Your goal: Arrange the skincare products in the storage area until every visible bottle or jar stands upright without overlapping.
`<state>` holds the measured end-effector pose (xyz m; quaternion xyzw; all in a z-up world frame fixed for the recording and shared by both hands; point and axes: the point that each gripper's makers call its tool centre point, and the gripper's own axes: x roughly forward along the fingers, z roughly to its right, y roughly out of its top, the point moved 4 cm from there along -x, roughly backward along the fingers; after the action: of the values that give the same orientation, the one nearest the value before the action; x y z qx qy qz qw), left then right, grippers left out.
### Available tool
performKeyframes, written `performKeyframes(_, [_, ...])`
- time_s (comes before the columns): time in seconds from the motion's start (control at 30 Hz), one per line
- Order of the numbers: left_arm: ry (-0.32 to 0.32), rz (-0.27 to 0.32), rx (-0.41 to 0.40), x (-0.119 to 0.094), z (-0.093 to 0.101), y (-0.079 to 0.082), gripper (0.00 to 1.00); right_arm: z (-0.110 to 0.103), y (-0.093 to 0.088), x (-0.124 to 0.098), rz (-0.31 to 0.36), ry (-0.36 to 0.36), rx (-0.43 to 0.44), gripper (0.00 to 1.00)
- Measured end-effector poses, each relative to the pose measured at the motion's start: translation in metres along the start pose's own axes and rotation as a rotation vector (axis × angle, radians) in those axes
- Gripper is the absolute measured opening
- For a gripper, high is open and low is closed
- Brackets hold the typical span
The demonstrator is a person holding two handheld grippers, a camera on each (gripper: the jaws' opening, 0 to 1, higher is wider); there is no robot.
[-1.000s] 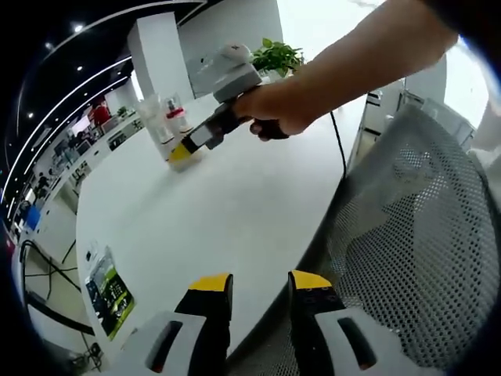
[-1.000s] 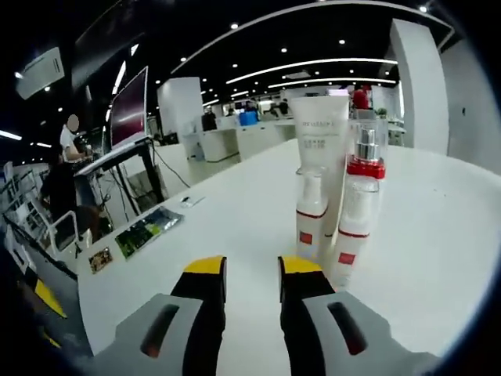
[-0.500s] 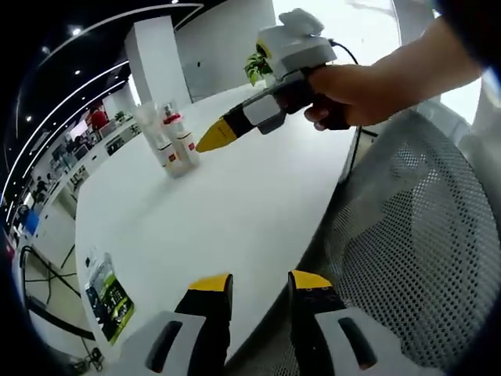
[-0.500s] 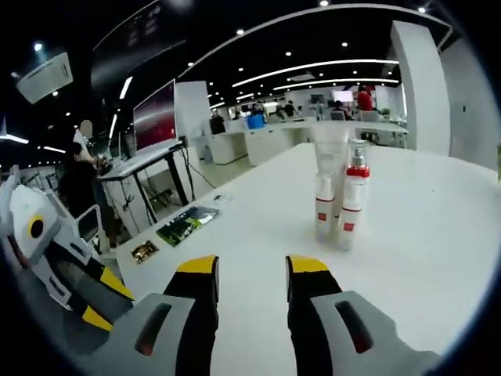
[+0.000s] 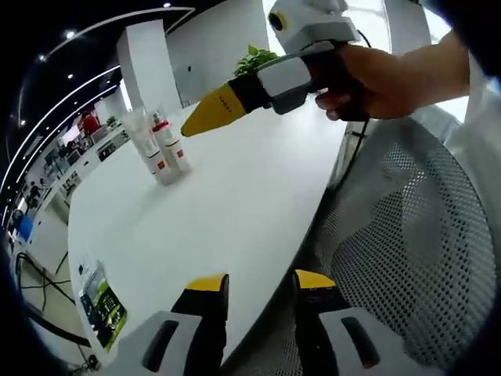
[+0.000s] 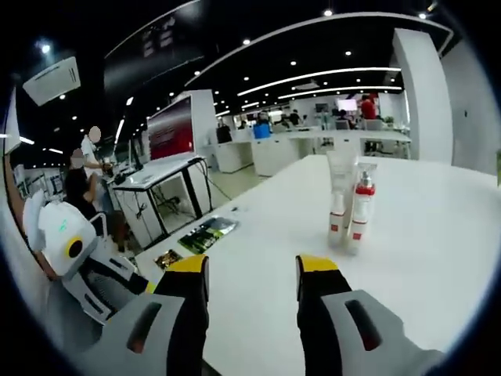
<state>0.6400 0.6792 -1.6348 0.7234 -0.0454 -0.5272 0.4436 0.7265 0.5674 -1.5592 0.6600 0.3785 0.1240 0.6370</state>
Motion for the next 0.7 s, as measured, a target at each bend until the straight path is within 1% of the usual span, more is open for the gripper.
performKeyframes(0.07, [-0.019, 0.017, -0.028, 0.0, 0.002, 0.003, 0.35, -0.005, -0.003, -0.003, -0.004, 0.008, 0.005, 0.44])
performKeyframes(0.17, [-0.027, 0.013, -0.01, 0.001, 0.005, 0.002, 0.36, -0.009, -0.005, -0.005, -0.004, 0.014, 0.002, 0.45])
performKeyframes(0.27, [-0.035, 0.017, -0.018, 0.0, 0.006, 0.003, 0.37, -0.011, -0.002, -0.004, -0.004, 0.016, -0.033, 0.47])
performKeyframes(0.33, [-0.032, 0.019, -0.023, 0.0, 0.005, 0.004, 0.37, -0.012, 0.001, -0.006, 0.0, 0.009, -0.034, 0.54])
performKeyframes(0.37, [-0.028, 0.022, -0.026, 0.0, 0.003, 0.004, 0.37, -0.013, 0.005, -0.007, 0.016, 0.001, -0.045, 0.57])
performKeyframes(0.4, [-0.025, 0.024, -0.03, -0.001, 0.002, 0.004, 0.37, -0.013, 0.007, -0.009, 0.023, -0.006, -0.058, 0.59])
performKeyframes(0.47, [-0.02, 0.032, -0.047, -0.002, -0.001, 0.005, 0.38, -0.014, 0.009, -0.013, 0.016, -0.025, -0.102, 0.59])
performKeyframes(0.5, [-0.018, 0.034, -0.055, -0.002, -0.002, 0.006, 0.38, -0.015, 0.01, -0.015, 0.023, -0.028, -0.111, 0.6])
performKeyframes(0.57, [-0.023, 0.037, -0.085, -0.002, -0.004, 0.006, 0.38, -0.018, 0.011, -0.017, 0.027, -0.025, -0.102, 0.64])
performKeyframes(0.63, [-0.034, 0.038, -0.096, -0.002, -0.005, 0.006, 0.38, -0.019, 0.007, -0.018, 0.011, -0.03, -0.104, 0.68])
performKeyframes(0.67, [-0.039, 0.039, -0.111, -0.002, -0.005, 0.006, 0.39, -0.016, 0.003, -0.02, -0.024, -0.06, -0.148, 0.69])
performKeyframes(0.7, [-0.046, 0.039, -0.12, -0.002, -0.005, 0.007, 0.4, -0.015, 0.001, -0.02, -0.028, -0.069, -0.171, 0.68])
